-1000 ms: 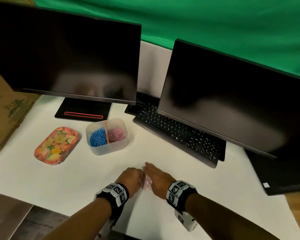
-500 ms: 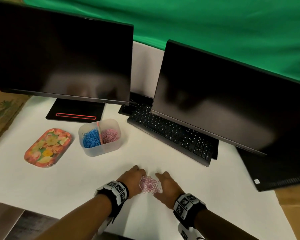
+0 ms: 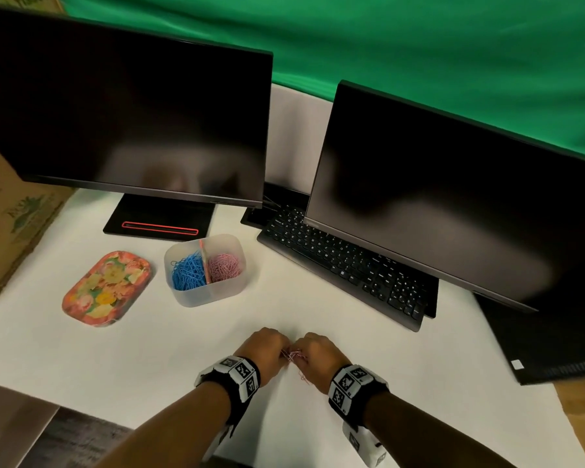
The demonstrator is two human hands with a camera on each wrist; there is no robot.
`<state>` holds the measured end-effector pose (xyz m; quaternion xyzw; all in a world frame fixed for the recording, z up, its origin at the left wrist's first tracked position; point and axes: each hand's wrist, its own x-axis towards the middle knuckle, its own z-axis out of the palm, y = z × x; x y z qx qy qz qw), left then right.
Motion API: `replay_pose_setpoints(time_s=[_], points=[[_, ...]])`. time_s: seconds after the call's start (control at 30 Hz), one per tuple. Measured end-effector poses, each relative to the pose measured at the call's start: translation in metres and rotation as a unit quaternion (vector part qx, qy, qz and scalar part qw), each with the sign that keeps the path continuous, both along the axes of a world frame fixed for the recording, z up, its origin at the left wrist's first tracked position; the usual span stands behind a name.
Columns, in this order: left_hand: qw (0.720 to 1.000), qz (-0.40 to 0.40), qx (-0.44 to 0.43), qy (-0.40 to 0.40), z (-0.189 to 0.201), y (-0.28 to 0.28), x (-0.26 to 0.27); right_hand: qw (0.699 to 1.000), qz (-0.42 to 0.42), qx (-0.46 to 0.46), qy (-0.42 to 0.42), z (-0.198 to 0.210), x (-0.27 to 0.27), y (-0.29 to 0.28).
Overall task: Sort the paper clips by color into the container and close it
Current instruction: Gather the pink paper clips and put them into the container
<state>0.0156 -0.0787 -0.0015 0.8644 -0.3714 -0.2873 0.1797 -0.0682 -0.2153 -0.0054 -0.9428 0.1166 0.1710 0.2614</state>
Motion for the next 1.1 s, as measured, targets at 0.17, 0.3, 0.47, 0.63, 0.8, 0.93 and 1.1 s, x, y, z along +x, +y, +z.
replay_pose_setpoints(time_s=[0.17, 0.3, 0.47, 0.63, 0.8, 0.93, 1.1], points=[[1.000, 0.003, 0.001, -0.008, -0.001, 0.008, 0.008, 1.000, 0.007, -0.011, 0.002, 0.004, 0.004, -0.008], [0.999, 0.027, -0.030, 0.008, 0.004, 0.016, 0.015, 0.999, -0.030, 0.026, -0.002, 0.007, 0.005, -0.016], [0.985, 0.123, -0.114, 0.045, 0.029, 0.028, 0.029, 0.978, -0.153, 0.145, -0.002, 0.010, 0.002, -0.020], [0.961, 0.216, -0.168, 0.035, 0.068, 0.040, 0.071, 0.950, -0.219, 0.224, -0.018, 0.027, 0.014, -0.017], [0.939, 0.323, -0.117, 0.007, 0.078, 0.042, 0.129, 0.933, -0.233, 0.268, -0.054, 0.053, 0.051, -0.008], [0.934, 0.351, -0.063, -0.016, 0.071, 0.036, 0.148, 0.934, -0.215, 0.275, -0.073, 0.072, 0.097, 0.004], [0.917, 0.392, -0.068, -0.028, 0.076, 0.044, 0.152, 0.963, -0.148, 0.200, -0.099, 0.093, 0.161, 0.022]])
